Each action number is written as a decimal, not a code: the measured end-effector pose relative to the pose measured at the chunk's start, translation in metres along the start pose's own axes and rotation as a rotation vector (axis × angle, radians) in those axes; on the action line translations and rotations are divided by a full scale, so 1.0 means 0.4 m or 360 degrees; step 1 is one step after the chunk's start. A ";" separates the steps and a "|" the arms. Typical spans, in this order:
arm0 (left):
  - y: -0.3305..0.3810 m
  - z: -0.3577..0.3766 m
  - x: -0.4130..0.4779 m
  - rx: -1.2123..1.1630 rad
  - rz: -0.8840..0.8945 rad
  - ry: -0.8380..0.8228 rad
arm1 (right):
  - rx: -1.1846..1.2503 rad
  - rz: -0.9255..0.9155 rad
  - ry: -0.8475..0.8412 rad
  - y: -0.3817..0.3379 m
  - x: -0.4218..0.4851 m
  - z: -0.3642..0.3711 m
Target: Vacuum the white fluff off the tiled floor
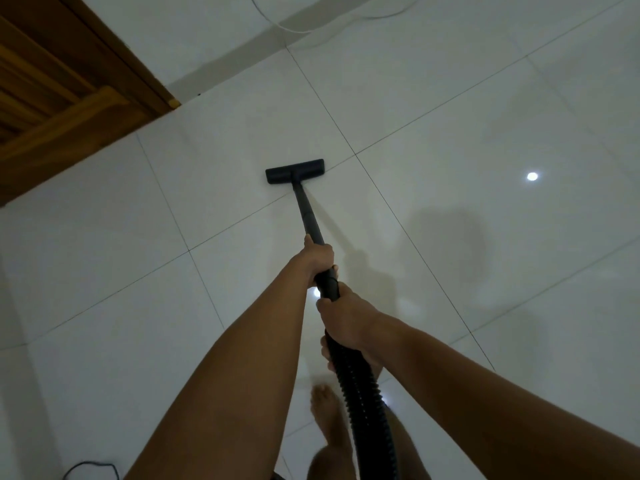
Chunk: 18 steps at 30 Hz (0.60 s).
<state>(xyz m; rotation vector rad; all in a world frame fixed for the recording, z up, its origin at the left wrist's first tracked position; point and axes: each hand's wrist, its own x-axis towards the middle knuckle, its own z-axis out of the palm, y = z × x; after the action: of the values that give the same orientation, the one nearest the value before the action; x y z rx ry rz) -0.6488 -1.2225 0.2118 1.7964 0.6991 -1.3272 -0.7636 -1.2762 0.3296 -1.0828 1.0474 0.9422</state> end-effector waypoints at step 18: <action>-0.422 -0.030 -0.266 0.0241 0.0019 -0.0078 | -0.0060 -0.0037 -0.0089 0.374 -0.269 0.198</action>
<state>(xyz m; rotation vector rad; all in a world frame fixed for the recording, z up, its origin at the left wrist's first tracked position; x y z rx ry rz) -0.8092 -1.1187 0.2706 1.8771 0.5736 -1.4444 -0.9170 -1.1765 0.4112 -1.0915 0.9724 0.9715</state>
